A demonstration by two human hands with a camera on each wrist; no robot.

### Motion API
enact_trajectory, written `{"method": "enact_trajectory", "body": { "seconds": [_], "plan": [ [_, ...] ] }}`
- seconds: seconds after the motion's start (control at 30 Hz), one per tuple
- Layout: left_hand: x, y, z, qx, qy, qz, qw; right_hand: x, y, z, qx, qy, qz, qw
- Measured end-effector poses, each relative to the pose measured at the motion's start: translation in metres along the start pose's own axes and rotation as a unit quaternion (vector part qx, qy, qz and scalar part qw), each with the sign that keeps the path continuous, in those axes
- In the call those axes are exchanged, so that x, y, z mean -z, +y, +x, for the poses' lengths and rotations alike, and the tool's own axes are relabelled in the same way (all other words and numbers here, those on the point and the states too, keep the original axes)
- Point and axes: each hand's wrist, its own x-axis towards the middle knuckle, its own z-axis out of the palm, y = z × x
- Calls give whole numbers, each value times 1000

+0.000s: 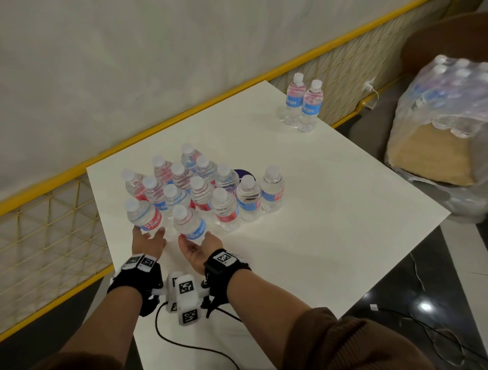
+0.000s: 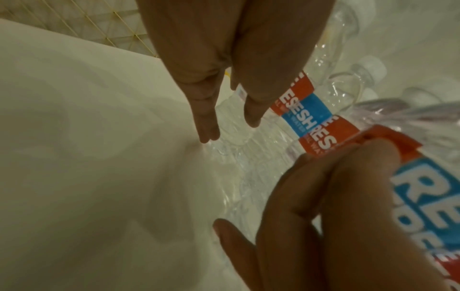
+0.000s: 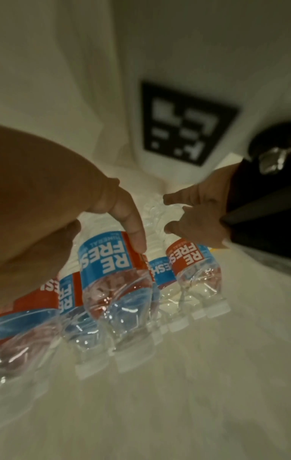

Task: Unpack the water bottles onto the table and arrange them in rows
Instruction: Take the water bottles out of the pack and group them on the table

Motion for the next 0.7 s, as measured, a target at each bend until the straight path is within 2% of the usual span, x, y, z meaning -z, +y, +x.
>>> {"method": "enact_trajectory", "body": {
  "seconds": [0.1, 0.17, 0.27, 0.4, 0.47, 0.57, 0.7],
  "plan": [
    [3, 9, -4, -6, -9, 16, 1000, -3, 5, 5, 6, 11, -36, 999],
    [2, 9, -9, -36, -13, 37, 999, -4, 9, 9, 11, 15, -84, 996],
    [-2, 4, -21, -90, -34, 25, 995, -4, 13, 21, 27, -16, -167, 986],
    [-4, -5, -26, -71, -116, -35, 990, -1, -4, 9, -23, 3, -245, 969],
    [-8, -4, -27, -66, -100, -17, 993, 15, -23, 5, 4, 54, -281, 958],
    [-19, 0, -31, -44, -51, 54, 996, 35, -50, 4, 82, 108, -314, 940],
    [-28, 9, -39, -32, -27, 66, 997, 36, -68, 7, 187, 86, -336, 919]
  ]
}}
